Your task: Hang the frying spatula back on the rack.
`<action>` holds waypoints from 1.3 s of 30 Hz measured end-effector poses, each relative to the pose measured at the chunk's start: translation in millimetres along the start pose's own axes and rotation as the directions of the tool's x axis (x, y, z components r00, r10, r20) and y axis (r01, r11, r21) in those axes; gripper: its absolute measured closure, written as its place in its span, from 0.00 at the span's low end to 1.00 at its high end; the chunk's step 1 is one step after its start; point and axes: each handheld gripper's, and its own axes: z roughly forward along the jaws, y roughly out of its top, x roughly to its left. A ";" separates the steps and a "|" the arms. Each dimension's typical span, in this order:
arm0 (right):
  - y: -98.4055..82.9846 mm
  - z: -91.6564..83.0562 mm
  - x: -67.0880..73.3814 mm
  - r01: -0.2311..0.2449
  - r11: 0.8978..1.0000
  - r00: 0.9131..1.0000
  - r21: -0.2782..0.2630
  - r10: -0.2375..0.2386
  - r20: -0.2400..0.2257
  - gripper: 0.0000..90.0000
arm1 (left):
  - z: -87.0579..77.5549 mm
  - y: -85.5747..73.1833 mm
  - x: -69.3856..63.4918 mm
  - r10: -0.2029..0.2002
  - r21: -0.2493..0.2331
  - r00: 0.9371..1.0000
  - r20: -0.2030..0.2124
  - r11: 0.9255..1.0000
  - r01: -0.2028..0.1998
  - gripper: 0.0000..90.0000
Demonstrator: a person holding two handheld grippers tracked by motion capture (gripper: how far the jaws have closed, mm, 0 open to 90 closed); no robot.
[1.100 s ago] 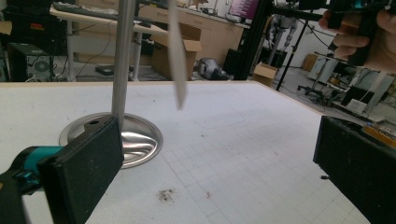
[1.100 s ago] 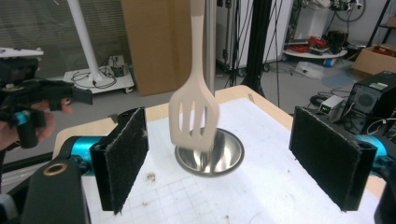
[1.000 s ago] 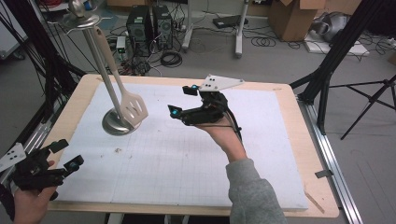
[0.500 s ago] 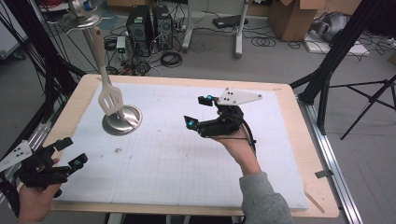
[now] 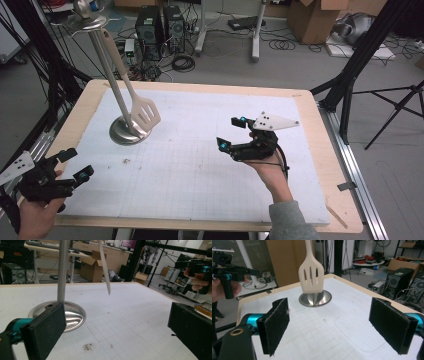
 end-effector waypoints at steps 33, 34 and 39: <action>-47.3 -63.8 0.8 -0.008 0.995 0.998 -0.099 0.001 -0.064 0.17 | 11.0 2.0 -10.4 0.022 0.016 0.997 0.073 1.000 -0.023 0.02; -48.9 -65.3 0.7 -0.013 0.995 0.998 -0.103 0.006 -0.067 0.17 | 11.1 1.8 -10.4 0.021 0.017 0.997 0.073 1.000 -0.022 0.02; -56.8 -75.0 -2.8 -0.029 0.994 0.998 -0.103 0.022 -0.064 0.17 | 12.2 0.9 -10.0 0.018 0.023 0.997 0.076 1.000 -0.020 0.02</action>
